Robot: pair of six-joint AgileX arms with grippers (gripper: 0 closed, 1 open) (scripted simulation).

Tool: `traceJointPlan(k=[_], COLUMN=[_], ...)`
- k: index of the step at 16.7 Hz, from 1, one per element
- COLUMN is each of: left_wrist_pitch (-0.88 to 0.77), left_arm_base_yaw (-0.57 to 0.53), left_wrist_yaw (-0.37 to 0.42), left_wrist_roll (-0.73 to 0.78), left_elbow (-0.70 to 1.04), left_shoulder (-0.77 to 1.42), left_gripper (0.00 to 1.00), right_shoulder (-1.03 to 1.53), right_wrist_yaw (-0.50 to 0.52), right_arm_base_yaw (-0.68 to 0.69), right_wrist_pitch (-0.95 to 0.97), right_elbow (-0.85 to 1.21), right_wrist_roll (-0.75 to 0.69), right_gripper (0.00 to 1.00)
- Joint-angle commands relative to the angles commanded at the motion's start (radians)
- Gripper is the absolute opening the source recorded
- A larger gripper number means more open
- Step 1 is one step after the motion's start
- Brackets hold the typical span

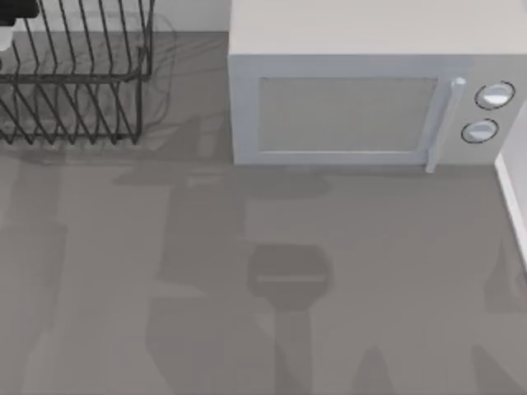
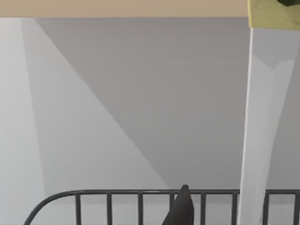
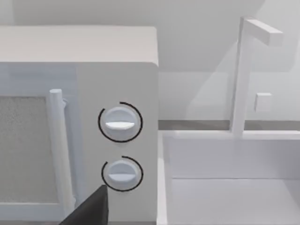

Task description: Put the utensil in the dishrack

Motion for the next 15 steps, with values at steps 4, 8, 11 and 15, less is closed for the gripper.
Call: traceJointPlan(k=[4, 8, 11, 15], left_wrist_pitch=[0.0, 0.0, 0.0, 0.0], left_arm_base_yaw=[0.0, 0.0, 0.0, 0.0], left_wrist_yaw=[0.0, 0.0, 0.0, 0.0], left_wrist_roll=[0.0, 0.0, 0.0, 0.0], left_elbow=[0.0, 0.0, 0.0, 0.0], left_shoulder=[0.0, 0.0, 0.0, 0.0], left_gripper=[0.15, 0.45, 0.68, 0.98], right_shoulder=[0.0, 0.0, 0.0, 0.0], right_wrist_yaw=[0.0, 0.0, 0.0, 0.0], right_arm_base_yaw=[0.0, 0.0, 0.0, 0.0], right_wrist_pitch=[0.0, 0.0, 0.0, 0.0], right_elbow=[0.0, 0.0, 0.0, 0.0], right_wrist_roll=[0.0, 0.0, 0.0, 0.0], right_gripper=[1.0, 1.0, 1.0, 1.0])
